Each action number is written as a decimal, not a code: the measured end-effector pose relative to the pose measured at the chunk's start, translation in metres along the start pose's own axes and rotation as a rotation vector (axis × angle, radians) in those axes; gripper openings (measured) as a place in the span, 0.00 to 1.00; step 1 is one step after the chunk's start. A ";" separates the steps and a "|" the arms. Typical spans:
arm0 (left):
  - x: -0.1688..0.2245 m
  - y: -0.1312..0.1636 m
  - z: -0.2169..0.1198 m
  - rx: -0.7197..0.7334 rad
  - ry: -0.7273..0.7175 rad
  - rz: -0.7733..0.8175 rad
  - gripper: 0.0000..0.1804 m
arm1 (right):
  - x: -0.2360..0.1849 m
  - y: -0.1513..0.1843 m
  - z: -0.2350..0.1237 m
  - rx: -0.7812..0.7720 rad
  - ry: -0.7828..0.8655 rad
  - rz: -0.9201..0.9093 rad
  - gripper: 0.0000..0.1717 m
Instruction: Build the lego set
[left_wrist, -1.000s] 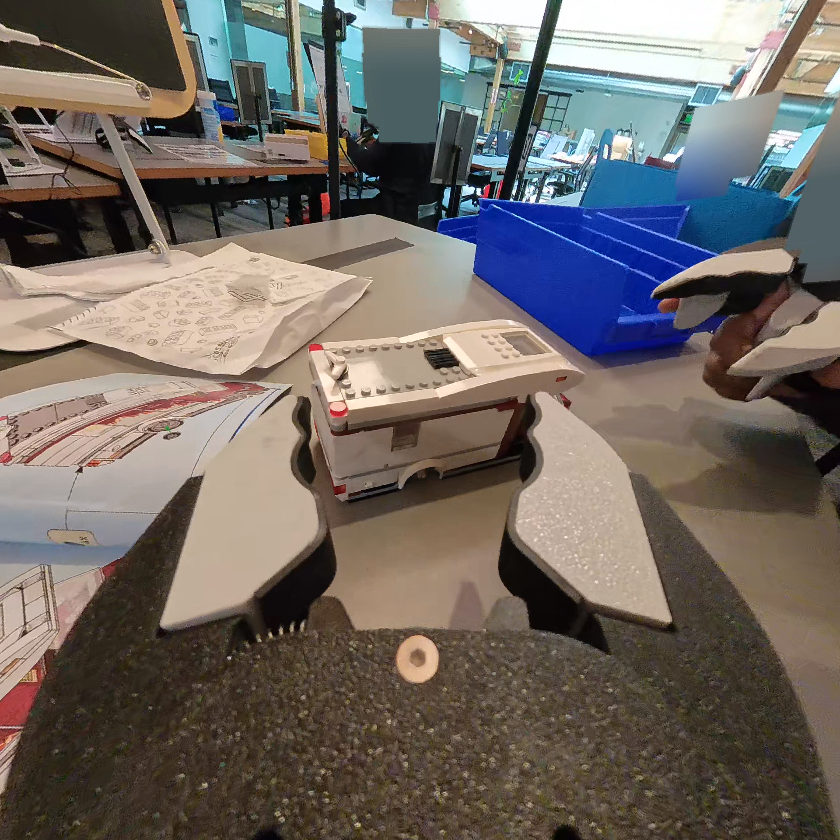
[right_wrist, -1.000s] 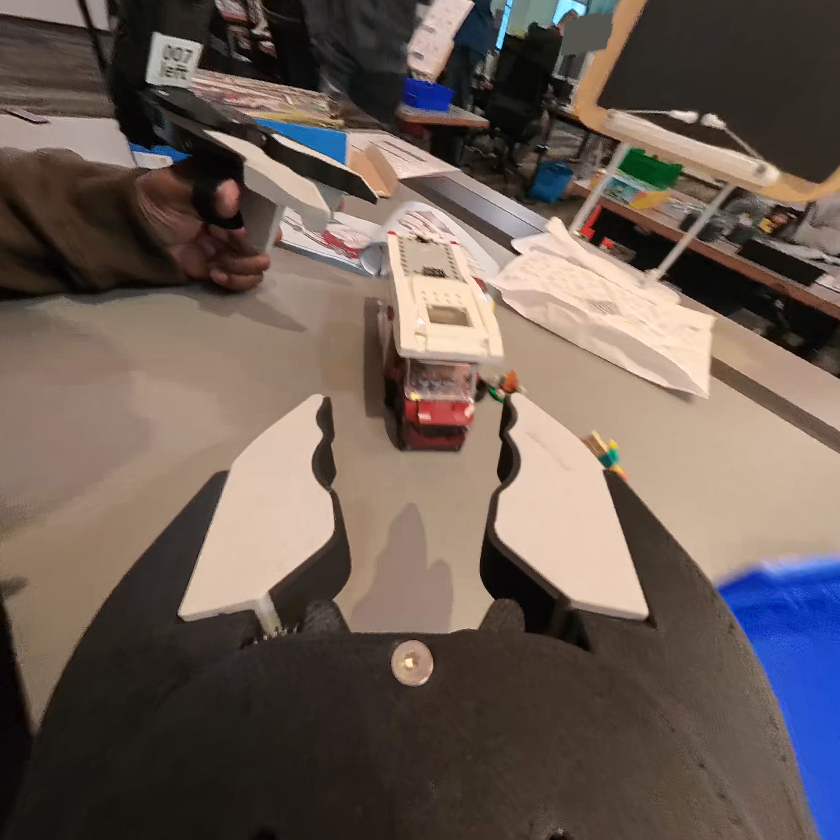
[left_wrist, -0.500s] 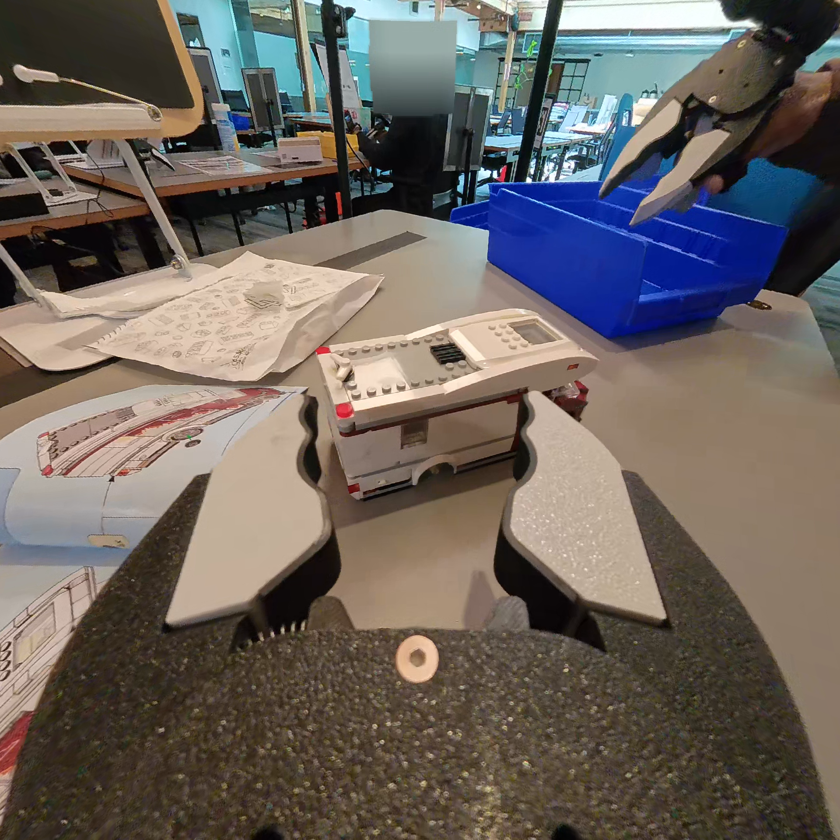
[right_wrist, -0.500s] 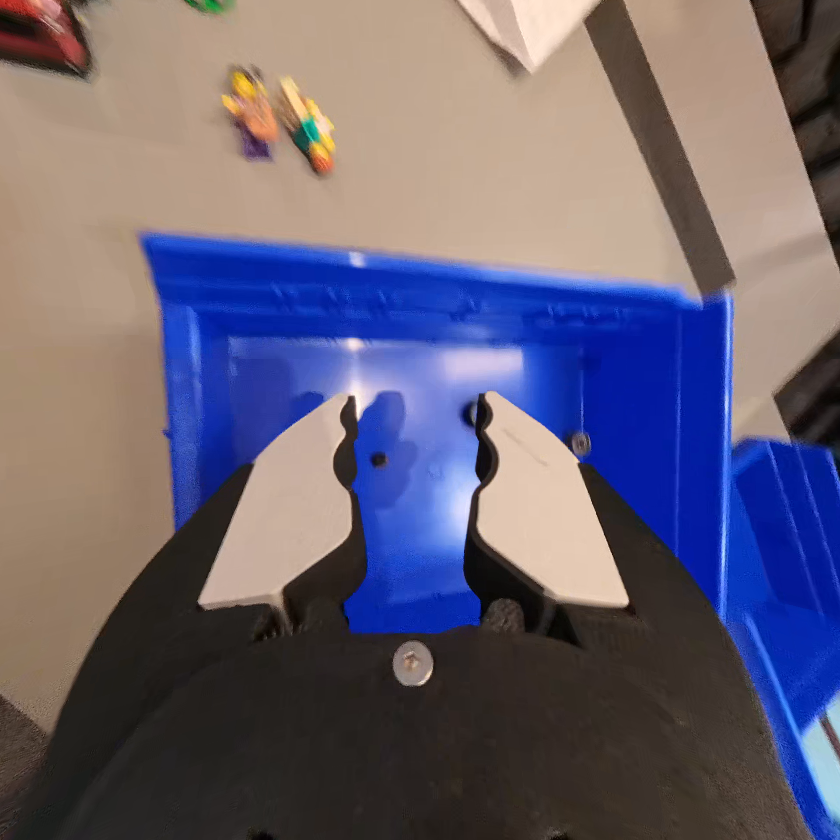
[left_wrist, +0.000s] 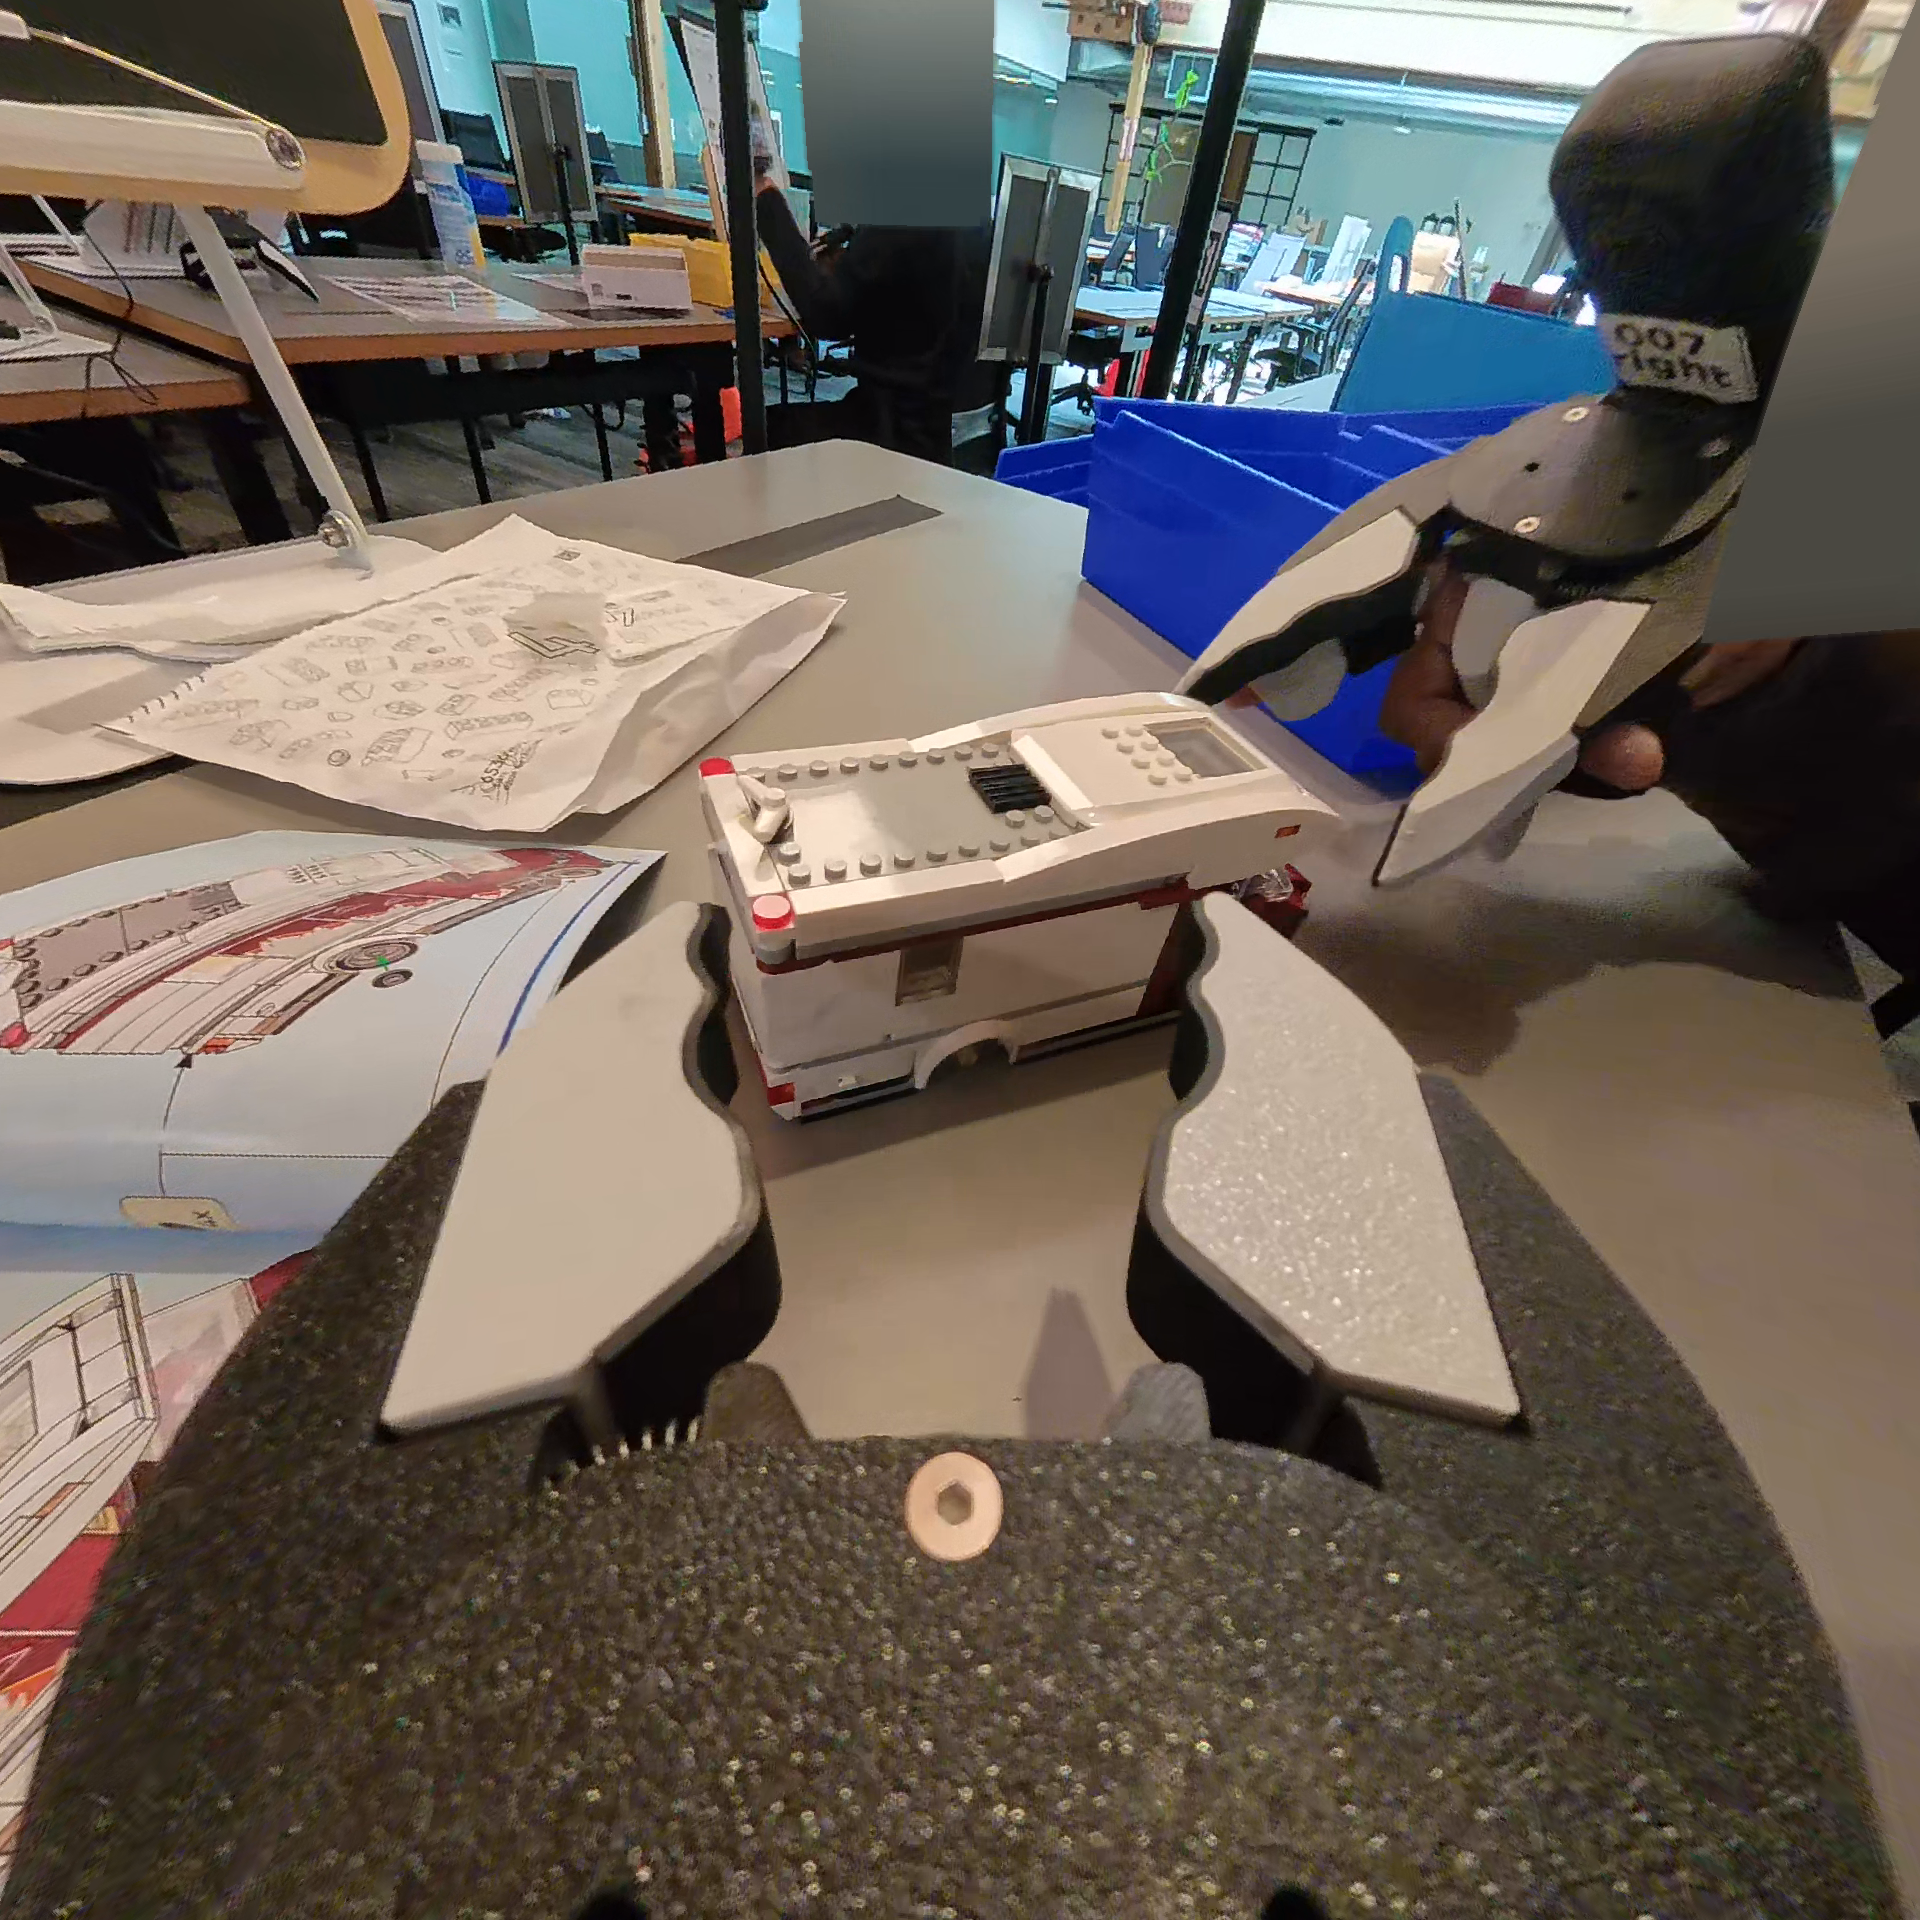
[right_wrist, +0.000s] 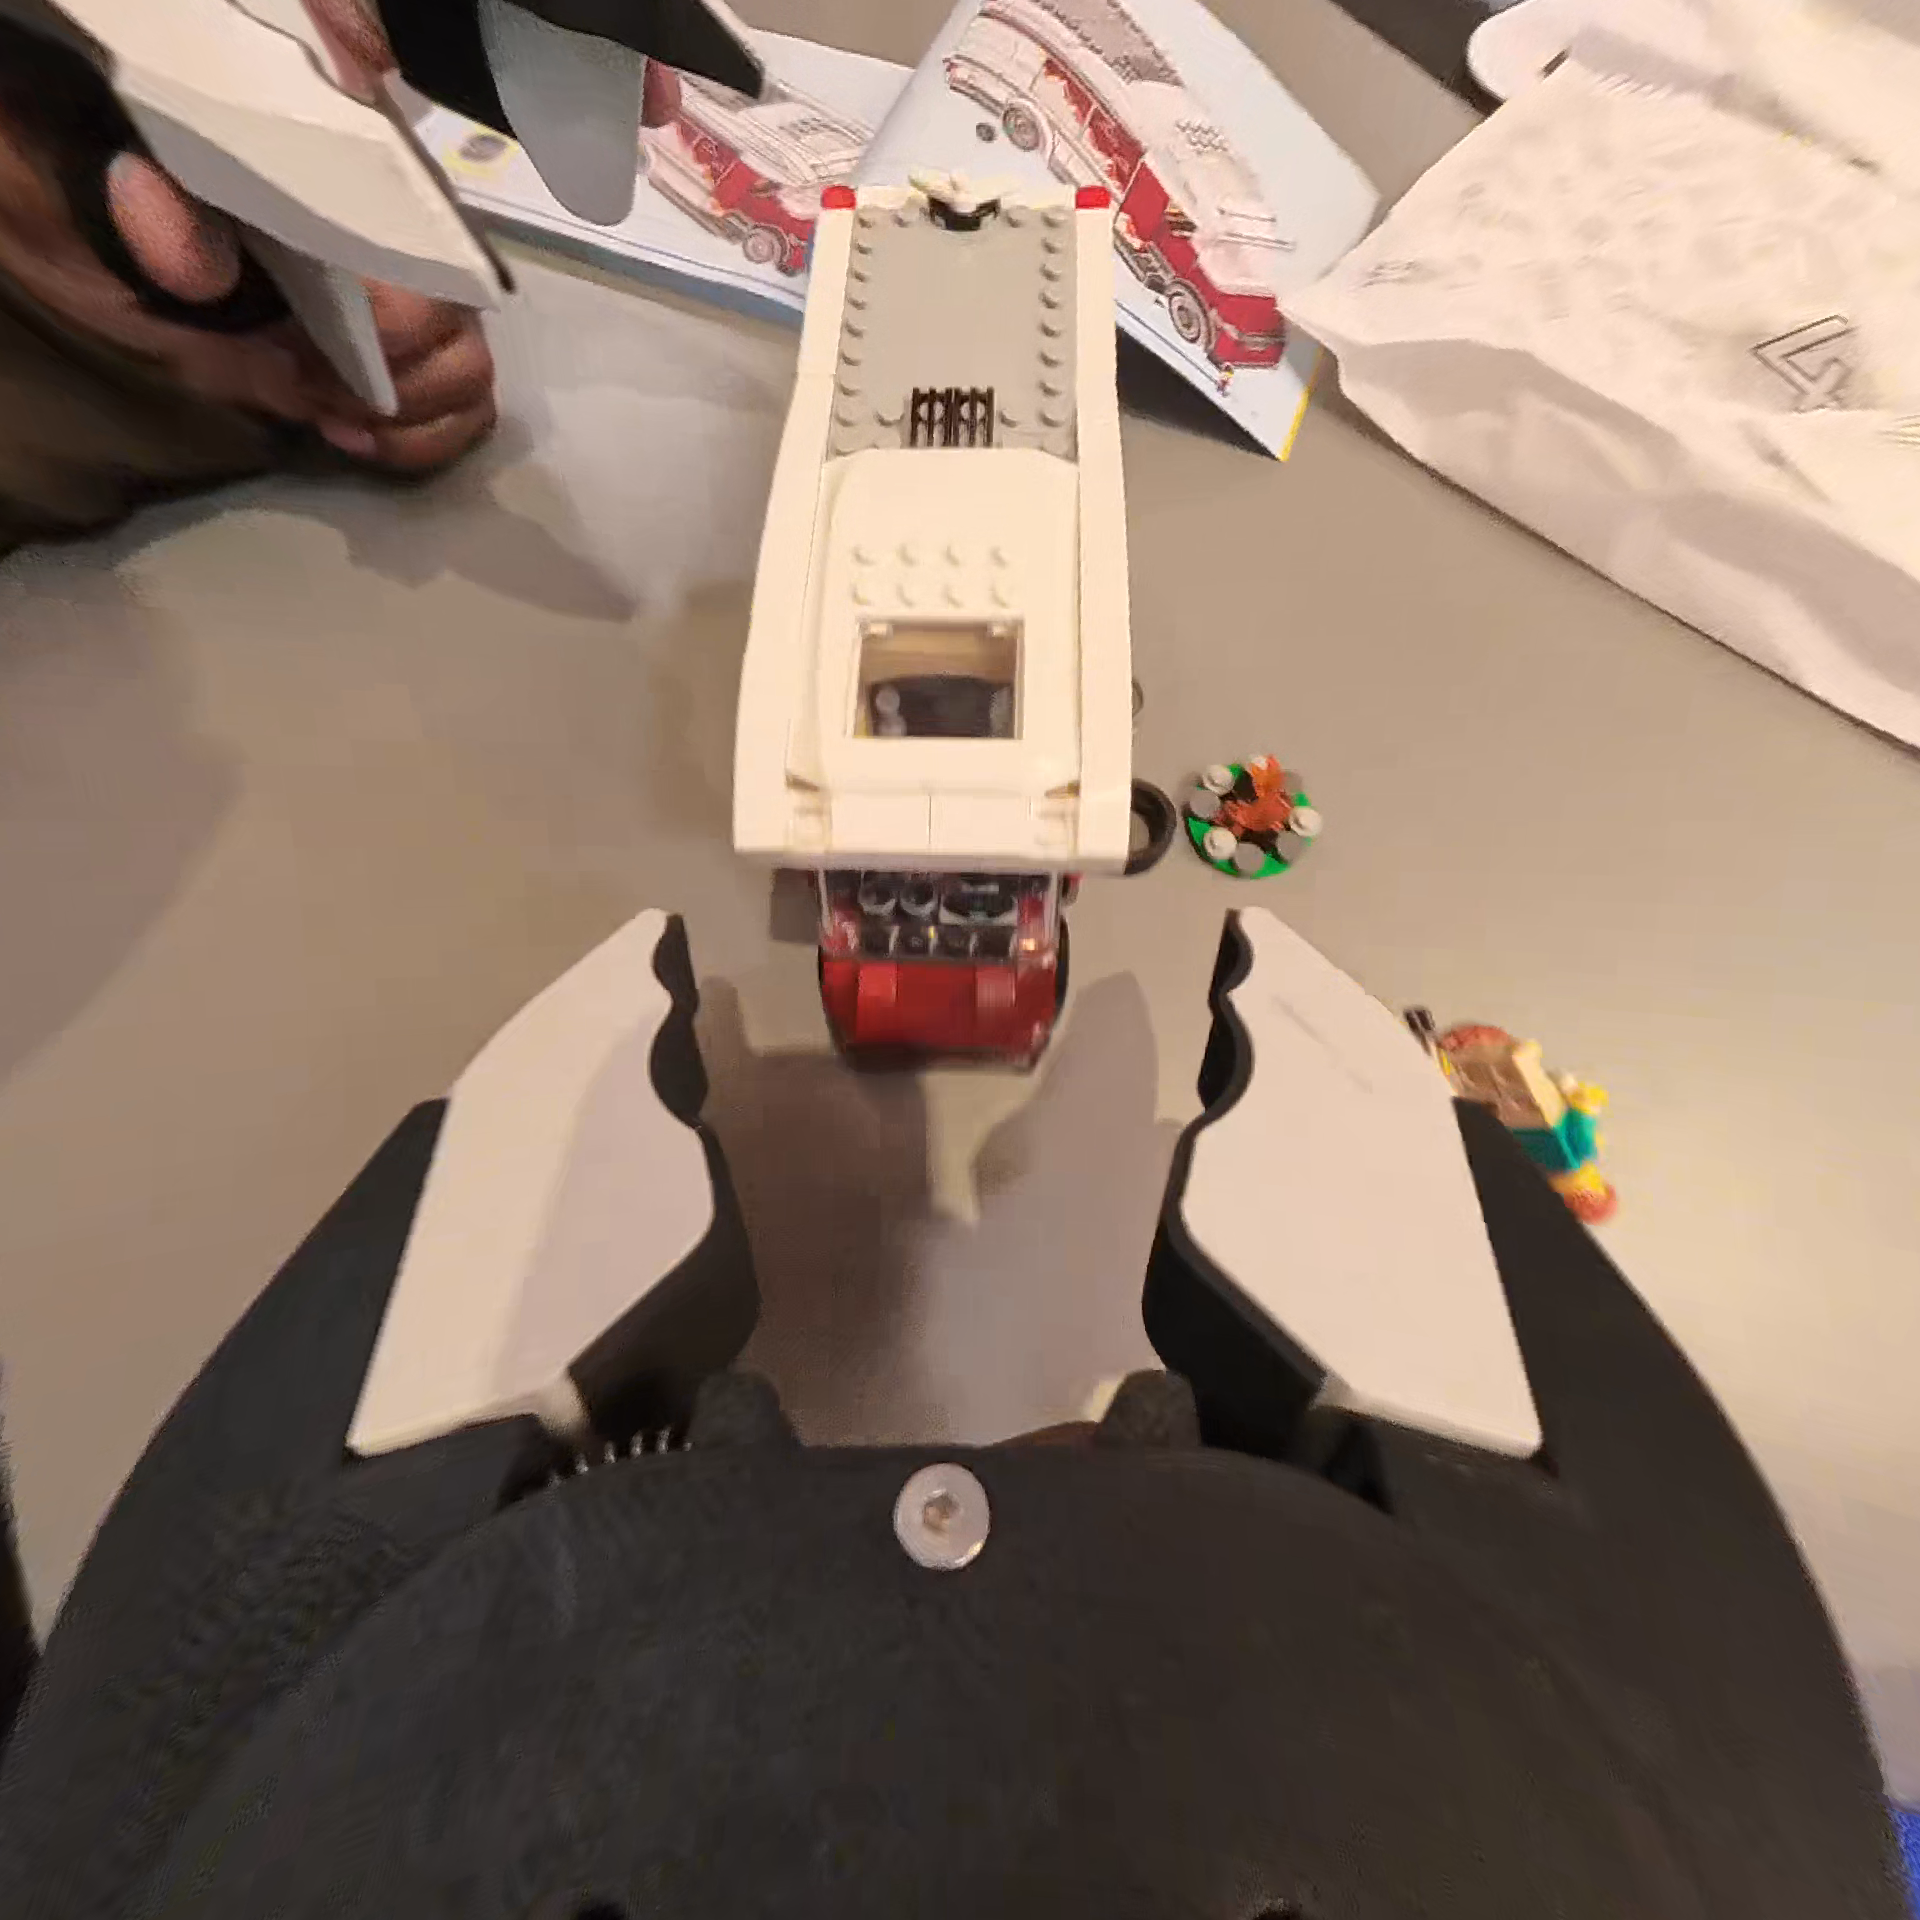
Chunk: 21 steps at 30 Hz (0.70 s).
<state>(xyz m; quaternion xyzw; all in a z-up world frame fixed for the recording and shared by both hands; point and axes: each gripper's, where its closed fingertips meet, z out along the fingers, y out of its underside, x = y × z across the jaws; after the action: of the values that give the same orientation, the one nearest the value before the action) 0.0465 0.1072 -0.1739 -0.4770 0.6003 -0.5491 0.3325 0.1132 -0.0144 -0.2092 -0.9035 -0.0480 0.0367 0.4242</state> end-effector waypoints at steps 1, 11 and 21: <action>-0.001 0.000 0.000 -0.001 -0.003 -0.004 0.46 | 0.001 -0.002 0.009 -0.004 -0.003 0.000 0.57; -0.015 -0.001 -0.005 0.015 -0.027 -0.082 0.44 | -0.007 -0.017 0.037 0.036 -0.051 -0.038 0.49; -0.031 -0.016 -0.019 0.099 -0.040 -0.131 0.42 | -0.051 0.004 0.011 0.037 -0.330 -0.227 0.47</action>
<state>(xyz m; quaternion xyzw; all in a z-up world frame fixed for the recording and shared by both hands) 0.0421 0.1435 -0.1588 -0.5093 0.5331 -0.5889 0.3310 0.0617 -0.0144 -0.2179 -0.8661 -0.2180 0.1369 0.4285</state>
